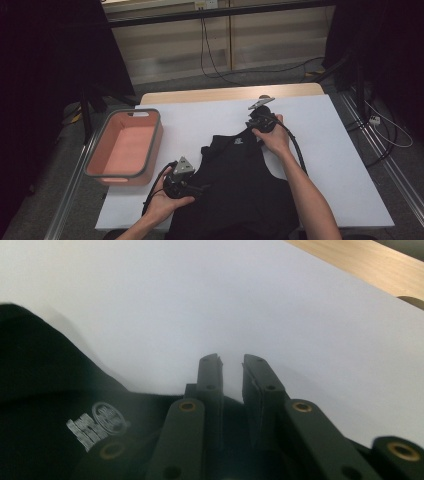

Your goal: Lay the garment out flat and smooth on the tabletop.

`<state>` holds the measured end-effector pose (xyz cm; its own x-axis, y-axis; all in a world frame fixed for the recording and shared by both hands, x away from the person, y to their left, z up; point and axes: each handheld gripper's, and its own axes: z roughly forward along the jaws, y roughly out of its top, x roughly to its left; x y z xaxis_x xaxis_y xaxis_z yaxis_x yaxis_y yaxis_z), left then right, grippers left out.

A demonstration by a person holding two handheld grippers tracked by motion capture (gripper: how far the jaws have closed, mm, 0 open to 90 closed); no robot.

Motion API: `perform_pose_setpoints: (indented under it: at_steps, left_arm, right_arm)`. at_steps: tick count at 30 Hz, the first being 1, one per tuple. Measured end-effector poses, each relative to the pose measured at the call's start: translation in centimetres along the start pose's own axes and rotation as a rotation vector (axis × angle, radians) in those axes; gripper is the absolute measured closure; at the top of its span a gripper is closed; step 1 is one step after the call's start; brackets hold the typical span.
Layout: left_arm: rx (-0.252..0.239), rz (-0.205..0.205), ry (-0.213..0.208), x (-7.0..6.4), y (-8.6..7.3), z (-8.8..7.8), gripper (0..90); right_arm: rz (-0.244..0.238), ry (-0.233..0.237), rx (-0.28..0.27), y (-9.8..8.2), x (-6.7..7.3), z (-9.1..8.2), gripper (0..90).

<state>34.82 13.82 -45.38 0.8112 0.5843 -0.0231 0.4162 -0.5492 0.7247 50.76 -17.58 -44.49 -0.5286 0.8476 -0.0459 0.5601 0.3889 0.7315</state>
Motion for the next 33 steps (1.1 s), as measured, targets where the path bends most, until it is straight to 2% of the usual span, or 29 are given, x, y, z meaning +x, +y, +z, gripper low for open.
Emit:
perform_pose_setpoints:
  at_steps: [1, 5, 9, 12, 16, 19, 23, 28, 33]
  left_arm:
    - [-0.001, 0.006, 0.0, 0.0, 0.0, 0.0, 22.2]
    - [-0.006, 0.004, 0.0, 0.1, 0.0, -0.1, 22.2]
    - [-0.003, -0.002, 0.0, 0.1, 0.0, -0.2, 22.2]
    - [-0.002, -0.001, 0.005, 0.1, 0.0, -0.1, 22.2]
    - [-0.004, -0.001, 0.006, 0.1, 0.0, 0.0, 22.2]
    - [-0.003, 0.0, 0.008, 0.1, 0.0, -0.1, 22.2]
    - [-0.004, -0.002, 0.008, 0.2, 0.0, -0.1, 22.2]
    - [-0.012, 0.002, 0.002, 0.1, 0.1, -0.2, 22.2]
    - [-0.012, 0.003, 0.002, 0.1, 0.1, -0.2, 22.2]
  right_arm:
    - [0.009, 0.0, -0.008, 0.0, -0.1, -0.2, 71.6]
    - [0.037, 0.013, -0.033, -0.1, -0.8, -1.7, 70.1]
    - [0.05, 0.02, -0.072, -0.7, -1.6, -3.6, 79.1]
    - [0.057, 0.016, -0.057, -1.4, -2.2, -4.4, 80.8]
    - [0.067, 0.026, -0.03, -2.6, -2.5, -3.8, 73.9]
    - [0.06, 0.034, 0.001, -2.8, -2.2, -2.7, 73.2]
    - [0.061, 0.0, 0.011, -2.3, -1.8, -1.7, 89.2]
    - [0.055, -0.018, 0.012, -1.2, -1.7, -1.3, 90.0]
    - [0.082, -0.042, 0.013, -0.2, -1.7, -0.5, 90.0]
